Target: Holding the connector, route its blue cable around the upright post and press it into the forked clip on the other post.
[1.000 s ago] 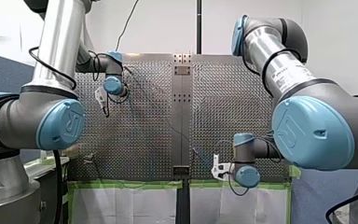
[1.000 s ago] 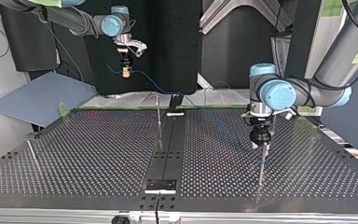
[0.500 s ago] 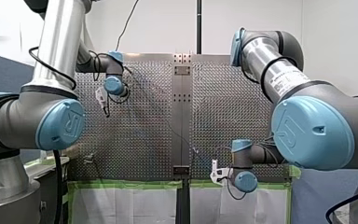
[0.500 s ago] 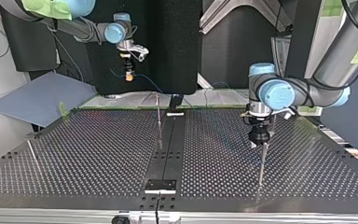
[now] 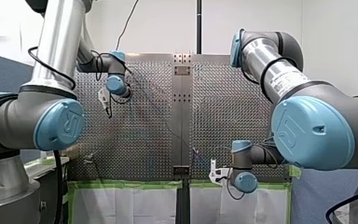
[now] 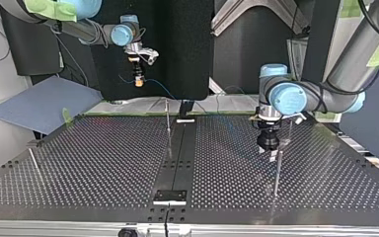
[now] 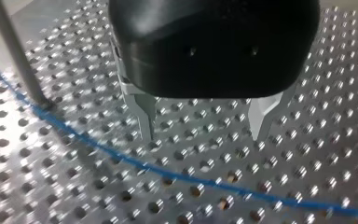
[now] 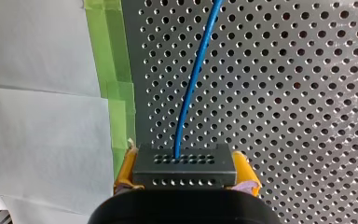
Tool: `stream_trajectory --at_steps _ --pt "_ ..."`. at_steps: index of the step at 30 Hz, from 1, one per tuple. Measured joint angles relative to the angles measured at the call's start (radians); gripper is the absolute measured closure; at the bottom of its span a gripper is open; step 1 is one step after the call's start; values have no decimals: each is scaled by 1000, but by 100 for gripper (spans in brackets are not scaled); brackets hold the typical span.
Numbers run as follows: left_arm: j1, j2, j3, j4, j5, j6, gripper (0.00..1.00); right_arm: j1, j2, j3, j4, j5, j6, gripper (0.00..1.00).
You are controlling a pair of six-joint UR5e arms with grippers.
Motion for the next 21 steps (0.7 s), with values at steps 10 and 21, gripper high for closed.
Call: stream_trajectory --at_steps 10,21 --pt "-8 3 -4 -82 28 -83 1 0 2 -2 3 -1 -1 100" --pt "11 82 -89 -83 -8 -191 1 -2 4 -11 17 -2 -1 100"
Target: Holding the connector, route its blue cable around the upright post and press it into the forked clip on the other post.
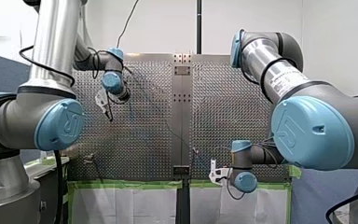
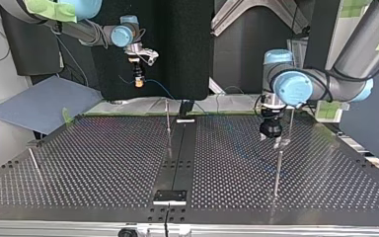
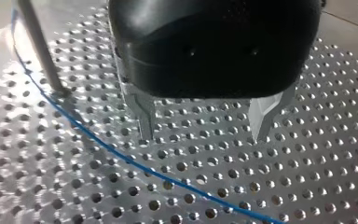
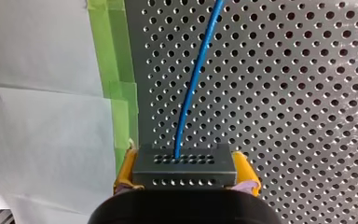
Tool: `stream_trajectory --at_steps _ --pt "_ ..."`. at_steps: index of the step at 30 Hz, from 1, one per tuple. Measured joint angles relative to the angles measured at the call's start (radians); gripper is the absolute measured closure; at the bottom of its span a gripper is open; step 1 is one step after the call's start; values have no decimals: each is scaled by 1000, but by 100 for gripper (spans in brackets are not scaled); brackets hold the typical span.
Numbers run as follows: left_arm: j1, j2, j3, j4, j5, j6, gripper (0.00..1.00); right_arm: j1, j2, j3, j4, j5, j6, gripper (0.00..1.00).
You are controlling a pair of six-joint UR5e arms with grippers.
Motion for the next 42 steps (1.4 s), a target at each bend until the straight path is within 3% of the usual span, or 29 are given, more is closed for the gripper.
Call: stream_trajectory --at_steps 7,16,34,42 --pt "8 59 -52 -13 -9 -40 1 0 1 -2 3 0 0 100" --pt "31 141 -72 -88 -77 26 1 0 1 -3 13 0 -6 100" --pt "44 302 77 -248 -133 186 1 5 2 -3 30 2 -11 100" --pt "20 372 147 -318 -80 256 1 7 1 -3 34 2 -11 100"
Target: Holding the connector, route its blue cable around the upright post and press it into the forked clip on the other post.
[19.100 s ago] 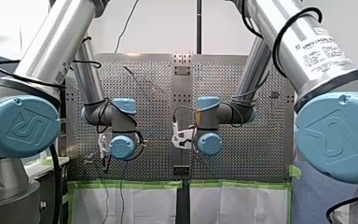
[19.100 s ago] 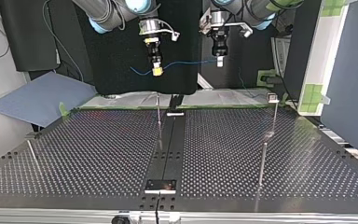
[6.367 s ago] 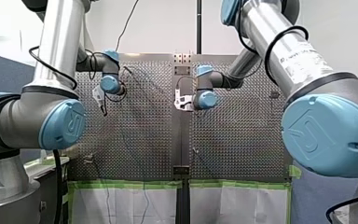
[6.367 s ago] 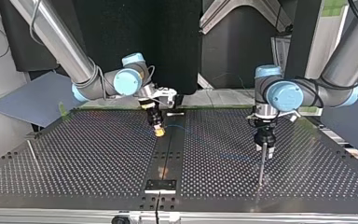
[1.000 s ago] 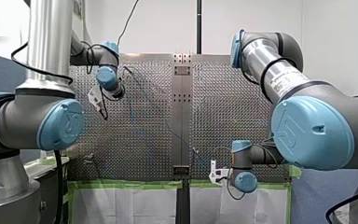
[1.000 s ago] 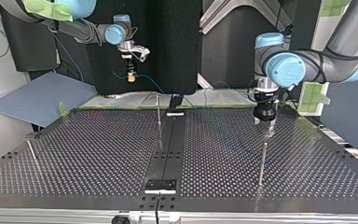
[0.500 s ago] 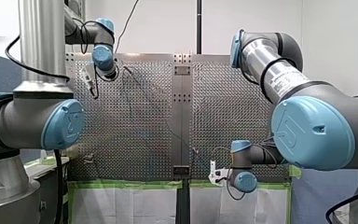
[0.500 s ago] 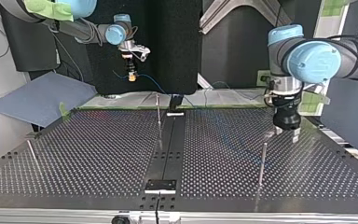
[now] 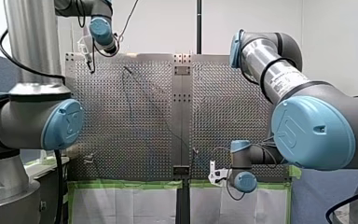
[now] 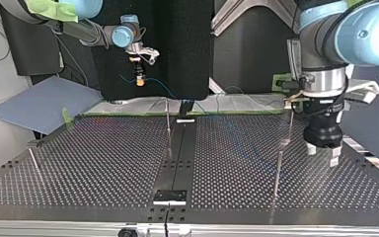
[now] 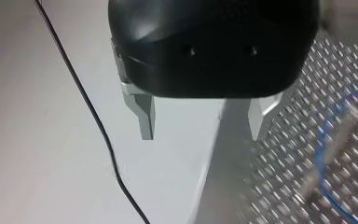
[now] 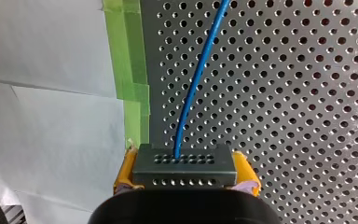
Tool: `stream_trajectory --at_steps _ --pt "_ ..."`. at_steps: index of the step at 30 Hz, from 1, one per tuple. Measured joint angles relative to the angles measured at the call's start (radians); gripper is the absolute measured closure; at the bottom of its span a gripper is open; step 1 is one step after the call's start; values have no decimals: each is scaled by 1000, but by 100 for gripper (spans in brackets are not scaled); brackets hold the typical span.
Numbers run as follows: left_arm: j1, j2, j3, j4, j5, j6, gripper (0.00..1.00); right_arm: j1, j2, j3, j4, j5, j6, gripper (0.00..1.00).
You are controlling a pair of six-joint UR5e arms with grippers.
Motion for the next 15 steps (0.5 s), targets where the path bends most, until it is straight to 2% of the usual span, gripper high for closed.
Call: stream_trajectory --at_steps 3,7,15 --pt "-13 23 23 -29 29 29 1 0 0 0 1 0 0 100" --pt "-29 24 28 -65 58 65 1 0 0 0 1 0 0 100" --pt "-60 -27 17 -133 27 132 1 0 1 0 1 0 0 100"
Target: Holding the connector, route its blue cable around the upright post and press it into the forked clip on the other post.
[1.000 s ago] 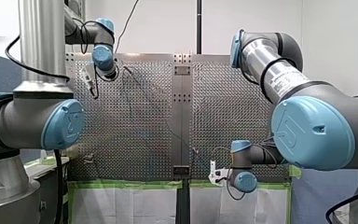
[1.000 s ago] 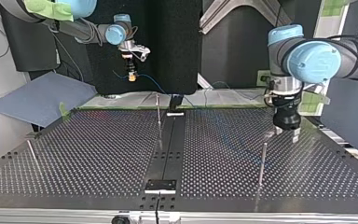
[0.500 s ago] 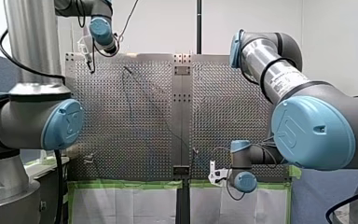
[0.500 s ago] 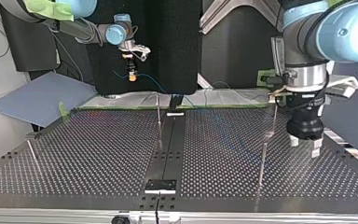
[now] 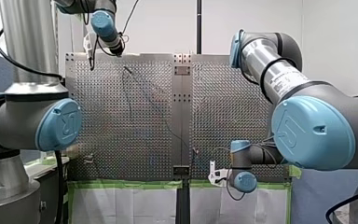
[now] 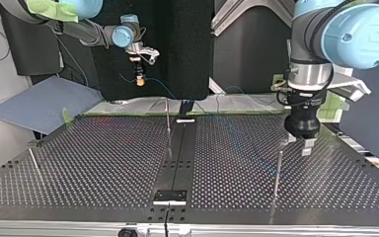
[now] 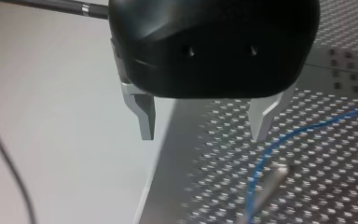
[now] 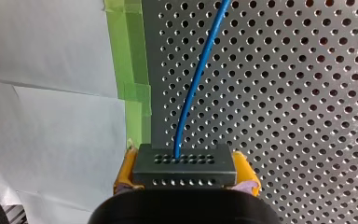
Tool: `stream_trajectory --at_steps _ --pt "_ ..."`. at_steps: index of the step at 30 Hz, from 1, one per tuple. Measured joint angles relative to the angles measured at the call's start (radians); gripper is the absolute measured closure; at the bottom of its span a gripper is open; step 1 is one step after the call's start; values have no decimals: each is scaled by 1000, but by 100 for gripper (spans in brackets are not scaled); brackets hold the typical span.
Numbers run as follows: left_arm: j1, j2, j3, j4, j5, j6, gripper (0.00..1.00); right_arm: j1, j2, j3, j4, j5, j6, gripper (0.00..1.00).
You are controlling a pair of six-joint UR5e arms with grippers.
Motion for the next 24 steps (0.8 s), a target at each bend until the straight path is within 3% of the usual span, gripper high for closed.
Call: stream_trajectory --at_steps 6,24 --pt "-13 -24 0 -56 -14 16 1 0 0 0 0 0 0 100" --pt "-19 -26 21 -222 -19 20 1 1 0 0 0 0 0 100"
